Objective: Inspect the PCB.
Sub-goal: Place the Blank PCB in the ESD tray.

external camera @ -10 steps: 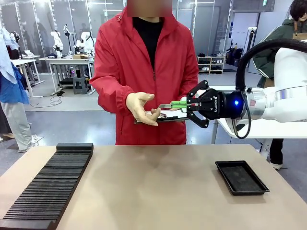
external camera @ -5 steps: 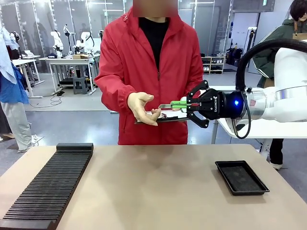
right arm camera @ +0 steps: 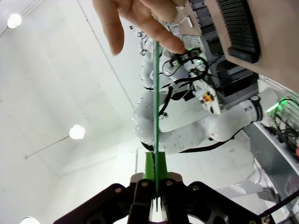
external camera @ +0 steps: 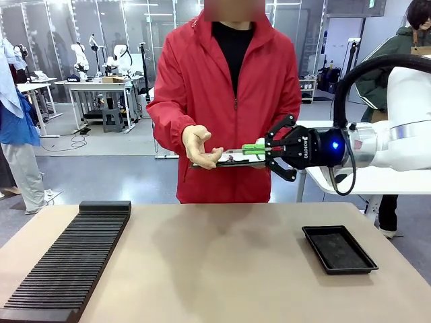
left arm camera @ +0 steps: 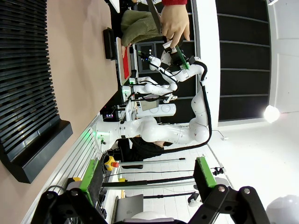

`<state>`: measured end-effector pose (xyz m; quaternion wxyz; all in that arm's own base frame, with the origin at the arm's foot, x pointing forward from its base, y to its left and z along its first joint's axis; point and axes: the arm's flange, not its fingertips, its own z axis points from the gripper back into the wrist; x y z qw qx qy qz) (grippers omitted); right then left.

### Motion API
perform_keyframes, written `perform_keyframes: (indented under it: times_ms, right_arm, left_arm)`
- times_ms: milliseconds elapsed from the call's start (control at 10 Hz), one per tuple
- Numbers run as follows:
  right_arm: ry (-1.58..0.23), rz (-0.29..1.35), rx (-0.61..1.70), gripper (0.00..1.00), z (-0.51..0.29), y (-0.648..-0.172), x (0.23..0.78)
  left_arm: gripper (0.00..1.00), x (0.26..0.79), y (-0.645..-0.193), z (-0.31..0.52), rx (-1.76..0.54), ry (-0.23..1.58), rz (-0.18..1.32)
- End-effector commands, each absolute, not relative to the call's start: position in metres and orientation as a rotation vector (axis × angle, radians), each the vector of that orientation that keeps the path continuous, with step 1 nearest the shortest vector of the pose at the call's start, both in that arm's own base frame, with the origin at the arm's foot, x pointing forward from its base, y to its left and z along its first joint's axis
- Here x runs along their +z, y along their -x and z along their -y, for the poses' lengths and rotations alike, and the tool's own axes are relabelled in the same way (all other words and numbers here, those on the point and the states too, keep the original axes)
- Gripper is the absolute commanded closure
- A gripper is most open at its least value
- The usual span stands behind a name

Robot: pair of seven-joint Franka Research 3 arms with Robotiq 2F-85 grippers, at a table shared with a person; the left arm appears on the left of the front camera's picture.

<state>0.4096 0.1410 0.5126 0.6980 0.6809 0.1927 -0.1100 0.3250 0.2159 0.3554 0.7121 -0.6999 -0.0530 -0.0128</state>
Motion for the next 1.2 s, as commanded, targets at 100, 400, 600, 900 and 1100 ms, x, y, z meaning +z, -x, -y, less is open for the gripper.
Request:
perform_keyframes:
  times_ms: [100,400,600,900,1100]
  right_arm:
    - [-1.339,-0.370,-0.114,0.97,-0.082,-0.407,0.499]
    - [-1.183,-0.292,-0.051,0.97,-0.032,-0.412,0.469]
    - [-1.146,-0.259,-0.023,0.97,-0.003,-0.412,0.452]
    - [-1.093,-0.183,0.060,0.97,0.029,-0.416,0.427]
    - [-1.092,-0.153,0.082,0.97,0.042,-0.413,0.414]
  left_arm:
    - [0.00,0.356,-0.325,-0.217,-0.028,1.552,0.120]
    - [0.00,0.356,-0.325,-0.217,-0.028,1.552,0.120]
    - [0.00,0.356,-0.325,-0.217,-0.028,1.552,0.120]
    - [0.00,0.356,-0.325,-0.217,-0.028,1.552,0.120]
    - [0.00,0.356,-0.325,-0.217,-0.028,1.552,0.120]
